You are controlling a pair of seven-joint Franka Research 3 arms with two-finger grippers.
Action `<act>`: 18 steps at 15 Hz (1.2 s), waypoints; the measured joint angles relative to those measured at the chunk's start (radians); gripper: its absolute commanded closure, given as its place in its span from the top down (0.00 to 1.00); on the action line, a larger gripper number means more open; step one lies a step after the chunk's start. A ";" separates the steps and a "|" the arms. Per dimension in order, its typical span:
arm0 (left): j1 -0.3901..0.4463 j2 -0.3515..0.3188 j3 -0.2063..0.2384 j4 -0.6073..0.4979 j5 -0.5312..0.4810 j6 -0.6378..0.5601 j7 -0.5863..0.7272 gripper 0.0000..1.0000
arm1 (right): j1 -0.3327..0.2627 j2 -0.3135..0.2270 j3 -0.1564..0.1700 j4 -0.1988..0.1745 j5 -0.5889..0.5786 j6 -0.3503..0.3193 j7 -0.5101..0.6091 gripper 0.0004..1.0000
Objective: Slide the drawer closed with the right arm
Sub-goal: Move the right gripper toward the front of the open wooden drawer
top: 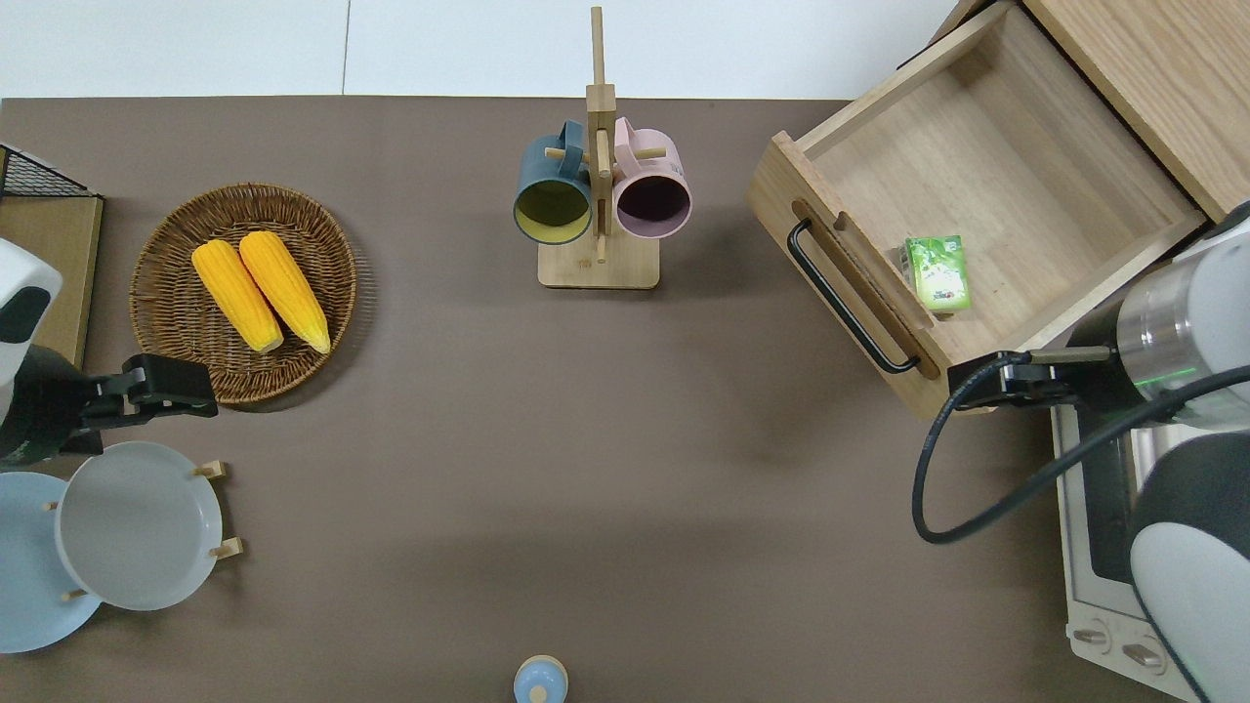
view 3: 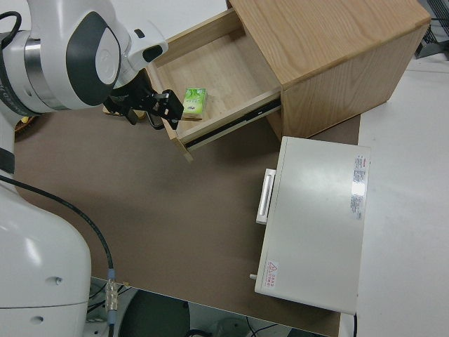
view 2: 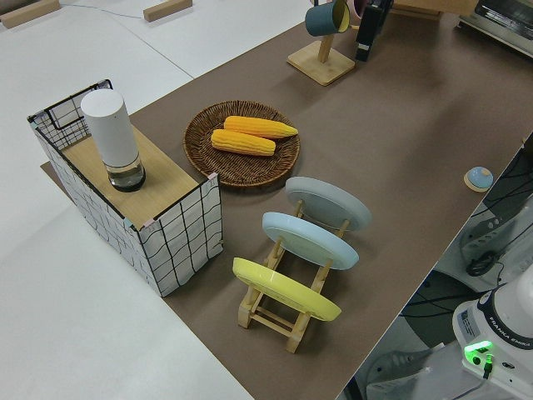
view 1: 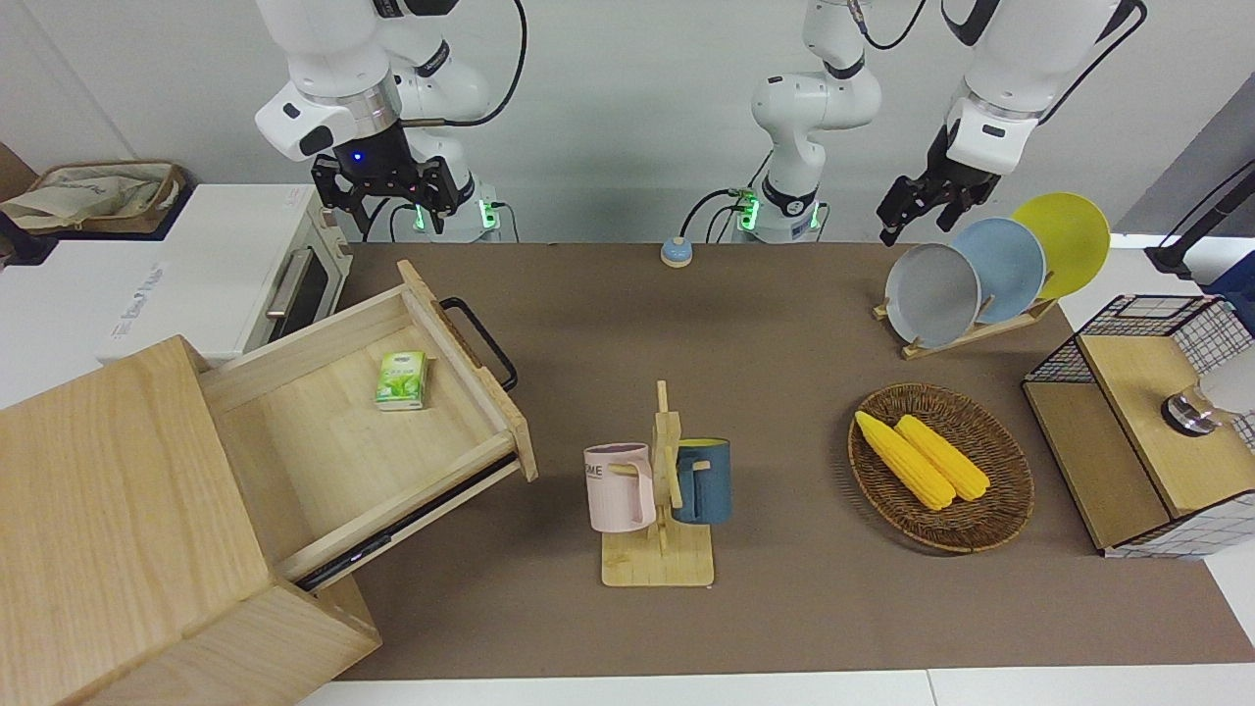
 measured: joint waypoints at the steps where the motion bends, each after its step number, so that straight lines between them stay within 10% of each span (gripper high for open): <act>1: 0.000 0.000 0.000 0.000 0.000 0.000 0.000 0.99 | 0.000 0.008 -0.006 0.008 0.006 -0.008 0.000 0.99; 6: 0.000 0.000 0.000 0.000 0.000 0.000 0.000 0.99 | -0.002 0.013 0.001 0.024 0.006 -0.041 0.054 0.98; 18: 0.000 0.000 0.000 0.000 0.000 0.000 0.000 0.99 | 0.056 0.019 0.183 0.026 0.056 -0.003 0.646 0.96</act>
